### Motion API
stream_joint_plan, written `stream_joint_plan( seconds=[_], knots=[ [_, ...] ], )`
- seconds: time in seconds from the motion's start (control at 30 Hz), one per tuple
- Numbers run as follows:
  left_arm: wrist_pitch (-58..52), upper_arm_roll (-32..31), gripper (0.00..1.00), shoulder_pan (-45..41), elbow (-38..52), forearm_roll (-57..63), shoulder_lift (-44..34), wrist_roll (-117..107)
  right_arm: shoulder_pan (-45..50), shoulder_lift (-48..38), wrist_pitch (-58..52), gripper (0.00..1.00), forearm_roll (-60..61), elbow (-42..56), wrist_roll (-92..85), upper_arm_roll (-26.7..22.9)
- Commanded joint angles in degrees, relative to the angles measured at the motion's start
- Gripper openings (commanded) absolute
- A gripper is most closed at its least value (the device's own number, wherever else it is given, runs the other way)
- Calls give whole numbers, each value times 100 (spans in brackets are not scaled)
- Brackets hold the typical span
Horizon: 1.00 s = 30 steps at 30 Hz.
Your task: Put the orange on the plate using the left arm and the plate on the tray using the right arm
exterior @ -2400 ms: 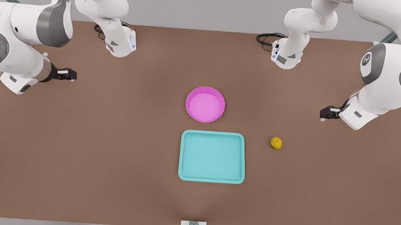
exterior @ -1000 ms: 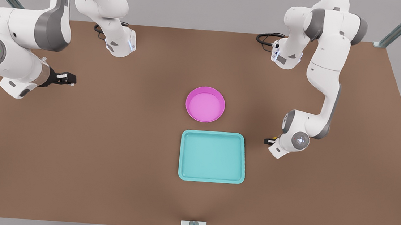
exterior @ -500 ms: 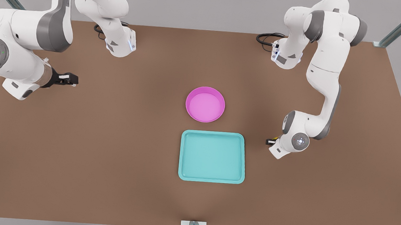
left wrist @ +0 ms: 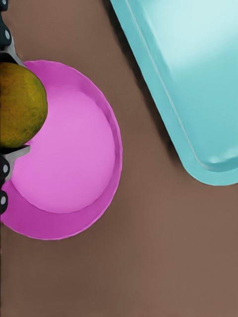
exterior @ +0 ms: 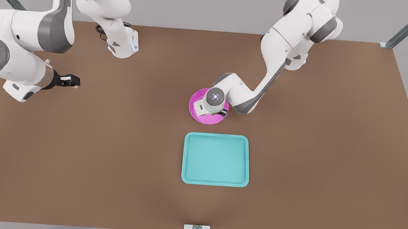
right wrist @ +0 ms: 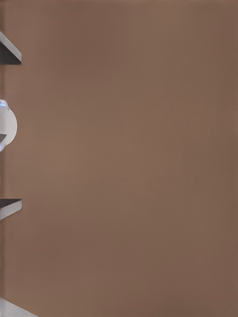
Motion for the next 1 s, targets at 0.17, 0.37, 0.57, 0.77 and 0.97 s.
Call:
stream_joint_plan(
  seconds=[0.17, 0.37, 0.57, 0.77, 0.97],
  knots=[
    [-813, 49, 100, -248, -69, -141, 176, -2747, -1, -3, -3, 100, 3, 2, 89, 9],
    [-5286, 3291, 100, 77, 2814, -739, -1150, 591, 51, 138, 6, 100, 100, -50, 106, 62],
    [-2546, 2114, 100, 2573, 927, -71, -2687, 2324, 851, 920, 3029, 100, 2121, -2361, 949, 115],
    [-3194, 2088, 100, 2582, 1100, -203, -2680, 2342, 1791, 841, 4962, 100, 3475, -3583, 1292, 273],
    [-3397, 2097, 100, 2590, 1100, -264, -2803, 2368, 2758, 2098, 6035, 100, 3633, -2828, 1846, 282]
  ],
)
